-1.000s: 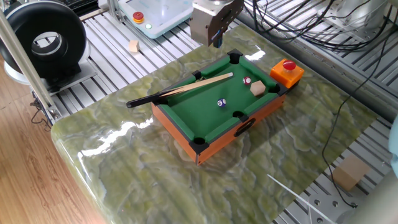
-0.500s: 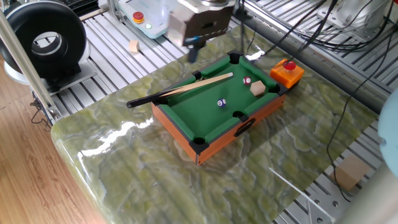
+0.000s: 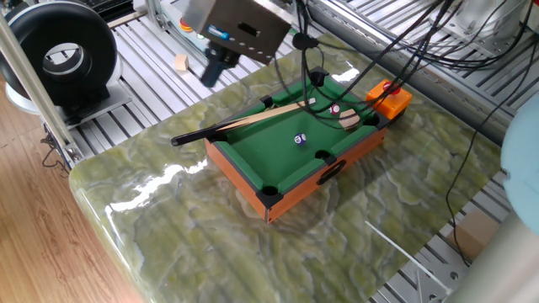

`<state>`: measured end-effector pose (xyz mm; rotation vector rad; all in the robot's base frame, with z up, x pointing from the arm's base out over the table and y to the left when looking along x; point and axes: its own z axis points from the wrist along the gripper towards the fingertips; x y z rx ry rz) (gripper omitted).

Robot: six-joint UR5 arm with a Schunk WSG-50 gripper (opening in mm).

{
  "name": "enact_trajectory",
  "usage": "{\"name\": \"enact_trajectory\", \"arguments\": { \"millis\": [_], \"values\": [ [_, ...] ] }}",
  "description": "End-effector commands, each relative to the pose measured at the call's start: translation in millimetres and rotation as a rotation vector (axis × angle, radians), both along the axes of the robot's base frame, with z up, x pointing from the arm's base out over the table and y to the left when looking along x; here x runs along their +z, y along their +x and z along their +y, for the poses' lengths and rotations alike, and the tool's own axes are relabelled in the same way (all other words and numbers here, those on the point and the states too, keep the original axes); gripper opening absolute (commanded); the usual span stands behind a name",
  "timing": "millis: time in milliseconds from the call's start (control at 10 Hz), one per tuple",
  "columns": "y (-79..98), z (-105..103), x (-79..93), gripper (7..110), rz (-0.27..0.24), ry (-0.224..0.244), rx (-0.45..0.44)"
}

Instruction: Hit the pool ball

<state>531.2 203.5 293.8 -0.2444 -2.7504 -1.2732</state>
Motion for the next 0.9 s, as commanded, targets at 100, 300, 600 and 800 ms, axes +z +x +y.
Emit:
{"name": "enact_trajectory", "arguments": {
  "millis": [100, 300, 600, 800],
  "values": [
    [4.4, 62, 77.0, 7, 0.031, 0.337, -0.052],
    [2.8, 47, 36.5, 7, 0.009, 0.167, -0.040],
    [0.6, -70, -65.2, 7, -0.087, -0.464, 0.087],
    [9.7, -181, -83.1, 7, -0.174, -0.913, 0.258]
  ]
}}
